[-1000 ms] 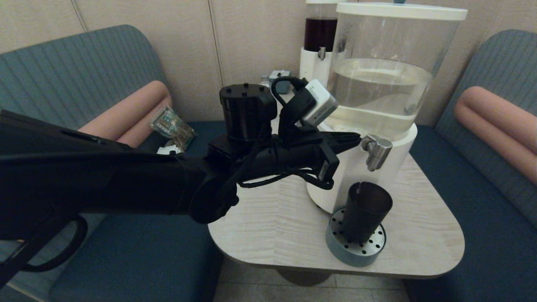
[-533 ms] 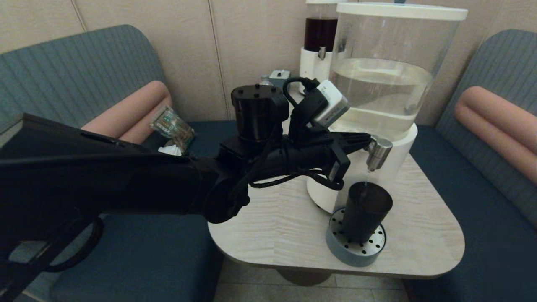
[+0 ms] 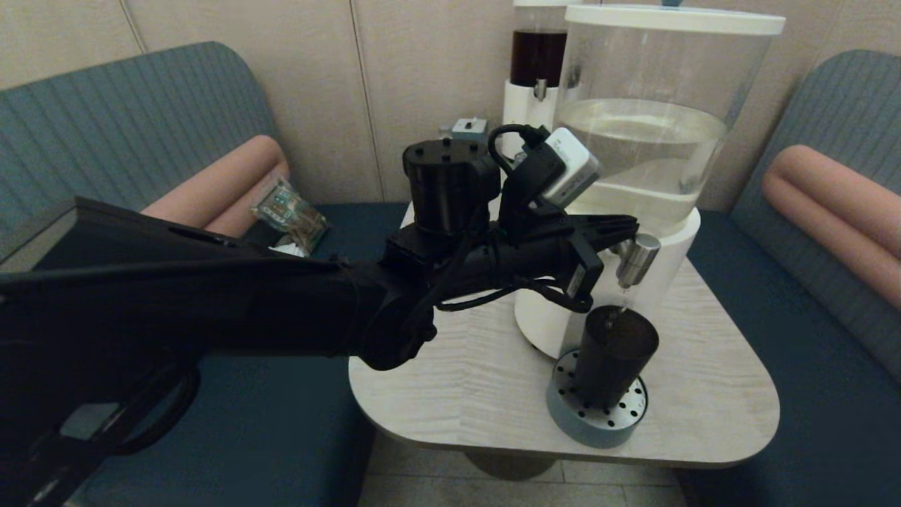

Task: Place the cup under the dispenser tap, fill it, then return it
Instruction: Turn off the faucet

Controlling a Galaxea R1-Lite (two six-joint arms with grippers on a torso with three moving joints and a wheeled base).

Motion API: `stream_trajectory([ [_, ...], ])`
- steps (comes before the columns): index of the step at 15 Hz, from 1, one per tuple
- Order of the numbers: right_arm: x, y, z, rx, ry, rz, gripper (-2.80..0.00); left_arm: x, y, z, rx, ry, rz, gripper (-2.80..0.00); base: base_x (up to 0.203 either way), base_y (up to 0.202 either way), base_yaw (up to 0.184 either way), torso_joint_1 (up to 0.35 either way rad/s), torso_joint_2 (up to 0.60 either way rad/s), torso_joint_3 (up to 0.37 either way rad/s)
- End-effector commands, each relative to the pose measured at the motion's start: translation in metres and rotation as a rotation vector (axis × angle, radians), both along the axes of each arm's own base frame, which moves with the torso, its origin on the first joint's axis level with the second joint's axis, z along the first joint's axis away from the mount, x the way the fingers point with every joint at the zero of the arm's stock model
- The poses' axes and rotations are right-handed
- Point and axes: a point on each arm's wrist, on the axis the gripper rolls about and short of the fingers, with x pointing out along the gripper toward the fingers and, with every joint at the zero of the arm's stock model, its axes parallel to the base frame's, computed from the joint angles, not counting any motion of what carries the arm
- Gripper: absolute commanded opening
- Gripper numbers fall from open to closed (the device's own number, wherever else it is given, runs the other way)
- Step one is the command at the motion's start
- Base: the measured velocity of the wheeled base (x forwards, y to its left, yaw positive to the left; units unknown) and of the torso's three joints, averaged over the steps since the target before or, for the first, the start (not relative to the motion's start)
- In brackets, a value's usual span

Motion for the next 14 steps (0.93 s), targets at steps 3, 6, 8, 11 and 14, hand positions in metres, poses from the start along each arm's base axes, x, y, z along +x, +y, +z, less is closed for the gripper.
stream_trajectory([
  [3,0.001,0.000,-0.003,0.000,0.010,0.001,-2.80,0.001,-0.002,-0.003,0.004,0.000,-0.005,-2.80,0.000,0.000,0.000,0.000,0.00,0.000],
  [6,0.001,0.000,-0.003,0.000,0.010,0.001,-2.80,0.003,-0.003,-0.003,-0.004,-0.008,-0.002,-2.80,0.000,0.000,0.000,0.000,0.00,0.000],
  [8,0.001,0.000,-0.003,0.000,0.010,0.000,-2.80,-0.001,0.001,0.009,-0.024,-0.027,0.003,-2.80,0.000,0.000,0.000,0.000,0.00,0.000],
  [11,0.001,0.000,-0.003,0.000,0.010,0.001,-2.80,-0.014,0.015,0.026,-0.034,-0.035,0.015,-2.80,0.000,0.000,0.000,0.000,0.00,0.000],
  [14,0.001,0.000,-0.003,0.000,0.010,0.001,-2.80,-0.021,0.024,0.021,-0.009,-0.007,0.023,-2.80,0.000,0.000,0.000,0.000,0.00,0.000],
])
